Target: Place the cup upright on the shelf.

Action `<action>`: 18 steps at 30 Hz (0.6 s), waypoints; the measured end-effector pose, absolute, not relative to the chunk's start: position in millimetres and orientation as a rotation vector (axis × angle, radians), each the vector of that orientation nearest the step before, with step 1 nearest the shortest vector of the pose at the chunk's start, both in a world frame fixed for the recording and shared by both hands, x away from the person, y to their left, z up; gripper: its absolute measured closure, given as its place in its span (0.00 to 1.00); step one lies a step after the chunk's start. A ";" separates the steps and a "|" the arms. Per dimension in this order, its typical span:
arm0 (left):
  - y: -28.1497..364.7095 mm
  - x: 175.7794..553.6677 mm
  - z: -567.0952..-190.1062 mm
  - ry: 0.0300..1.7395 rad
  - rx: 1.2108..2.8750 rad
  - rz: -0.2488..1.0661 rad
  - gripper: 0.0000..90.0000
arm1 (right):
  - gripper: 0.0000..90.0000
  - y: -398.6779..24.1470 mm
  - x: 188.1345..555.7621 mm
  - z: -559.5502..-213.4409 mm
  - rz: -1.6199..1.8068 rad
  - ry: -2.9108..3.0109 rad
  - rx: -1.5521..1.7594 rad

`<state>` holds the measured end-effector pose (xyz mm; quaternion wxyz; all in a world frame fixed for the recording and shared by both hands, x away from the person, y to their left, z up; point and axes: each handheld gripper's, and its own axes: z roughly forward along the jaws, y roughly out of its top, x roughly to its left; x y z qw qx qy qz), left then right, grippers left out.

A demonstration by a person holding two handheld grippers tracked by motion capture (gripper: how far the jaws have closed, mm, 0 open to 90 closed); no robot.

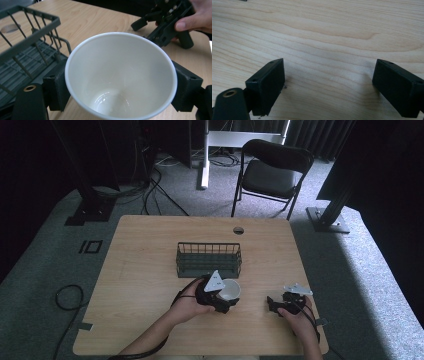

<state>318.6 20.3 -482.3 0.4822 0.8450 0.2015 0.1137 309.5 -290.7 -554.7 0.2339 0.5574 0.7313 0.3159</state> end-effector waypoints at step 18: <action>30.1 327.4 -437.0 0.500 1.989 0.321 0.22 | 0.12 -290.5 309.5 -554.7 0.869 2.007 1.532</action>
